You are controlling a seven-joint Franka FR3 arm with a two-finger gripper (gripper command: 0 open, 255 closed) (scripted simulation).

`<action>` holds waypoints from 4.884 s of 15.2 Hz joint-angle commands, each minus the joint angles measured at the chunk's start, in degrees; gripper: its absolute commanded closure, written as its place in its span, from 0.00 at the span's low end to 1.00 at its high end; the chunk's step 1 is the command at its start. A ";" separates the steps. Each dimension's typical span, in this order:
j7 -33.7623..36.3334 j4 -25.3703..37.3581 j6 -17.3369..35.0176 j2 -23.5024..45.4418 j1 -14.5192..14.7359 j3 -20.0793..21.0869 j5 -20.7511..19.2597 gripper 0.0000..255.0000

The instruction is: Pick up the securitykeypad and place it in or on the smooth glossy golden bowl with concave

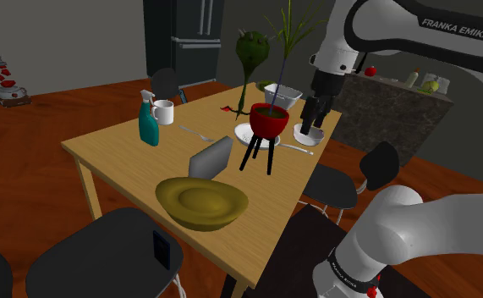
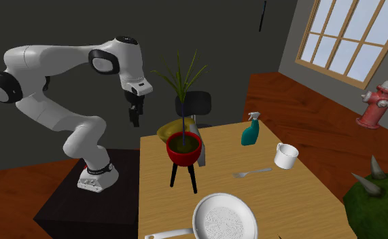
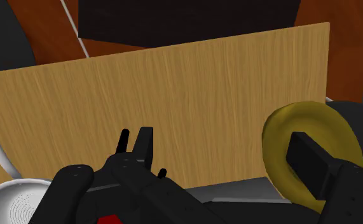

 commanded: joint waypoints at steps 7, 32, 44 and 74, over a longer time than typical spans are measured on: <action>18.91 -3.07 10.46 5.30 -3.17 8.17 6.19 0.00; 85.68 11.26 44.16 47.67 -16.23 26.49 -1.85 0.00; 86.36 10.19 46.72 49.34 -16.14 26.47 -2.83 0.00; 84.03 19.71 31.79 43.35 -16.49 26.17 0.34 1.00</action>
